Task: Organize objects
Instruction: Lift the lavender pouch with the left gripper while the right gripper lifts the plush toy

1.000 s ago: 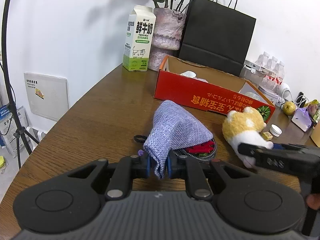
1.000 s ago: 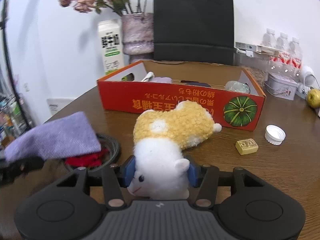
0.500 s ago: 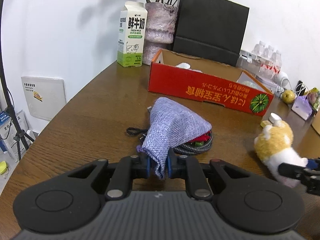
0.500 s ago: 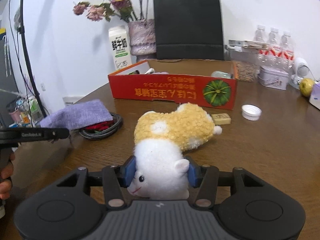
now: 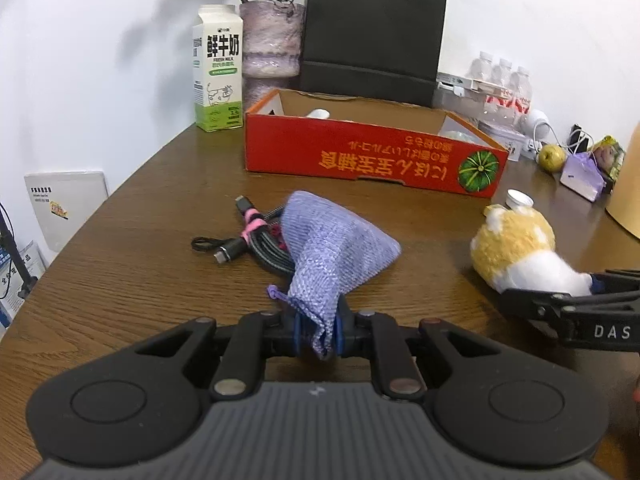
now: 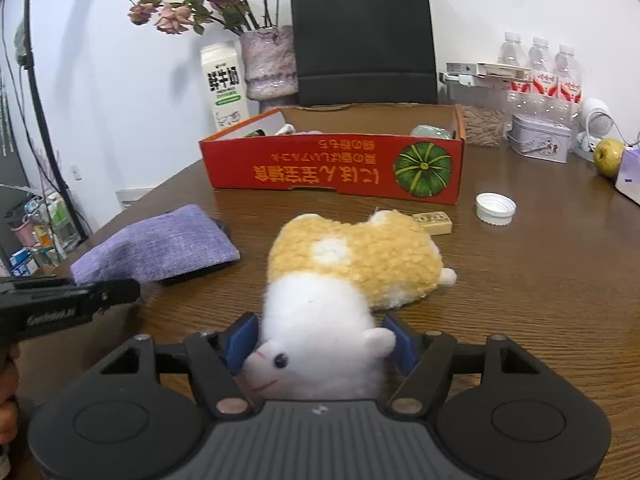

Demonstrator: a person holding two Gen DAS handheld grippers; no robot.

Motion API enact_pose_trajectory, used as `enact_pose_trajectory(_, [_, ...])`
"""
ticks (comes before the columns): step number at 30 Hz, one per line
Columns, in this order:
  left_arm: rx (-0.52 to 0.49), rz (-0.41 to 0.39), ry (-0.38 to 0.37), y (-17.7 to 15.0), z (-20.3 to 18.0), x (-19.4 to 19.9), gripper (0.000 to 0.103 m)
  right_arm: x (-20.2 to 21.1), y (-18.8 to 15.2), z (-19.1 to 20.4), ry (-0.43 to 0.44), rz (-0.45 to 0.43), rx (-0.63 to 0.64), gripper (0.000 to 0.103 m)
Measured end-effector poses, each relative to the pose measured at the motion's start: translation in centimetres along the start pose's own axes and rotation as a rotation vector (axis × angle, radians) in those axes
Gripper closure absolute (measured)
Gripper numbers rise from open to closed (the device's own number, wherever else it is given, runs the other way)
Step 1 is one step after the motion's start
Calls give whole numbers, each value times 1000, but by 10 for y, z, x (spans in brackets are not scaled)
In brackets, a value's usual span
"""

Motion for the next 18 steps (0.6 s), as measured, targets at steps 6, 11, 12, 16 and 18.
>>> enact_pose_trajectory(6, [-21,28,7,-5,-8,-4,87,3,-1,4,-3,-14,24,46])
enact_pose_trajectory(11, [-50,50,12,-4,-12,-6,87,6,-1,7,-14,-30,50,47])
enact_pose_trajectory(12, [-52,53,10,-4,-13,-6,87,7,-1,8,-13,-34,57,47])
enact_pose_trajectory(16, [-55,51,13,-3,-15,-4,87,11,1,11,-3,-54,66,48])
enact_pose_trajectory(18, [-54,45,15,-2,-15,-2,88,13,1,12,1,-62,64,48])
Point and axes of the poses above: each gripper's, at about its wrist camera, not at the fingertips, and x roughly against the way its jaws point, z to its left, y to its top, the point moved 9 cm from there along -x, roughly the way its jaws point, and after that the axes turned 1 degree about -x, right-handed, at the moved point
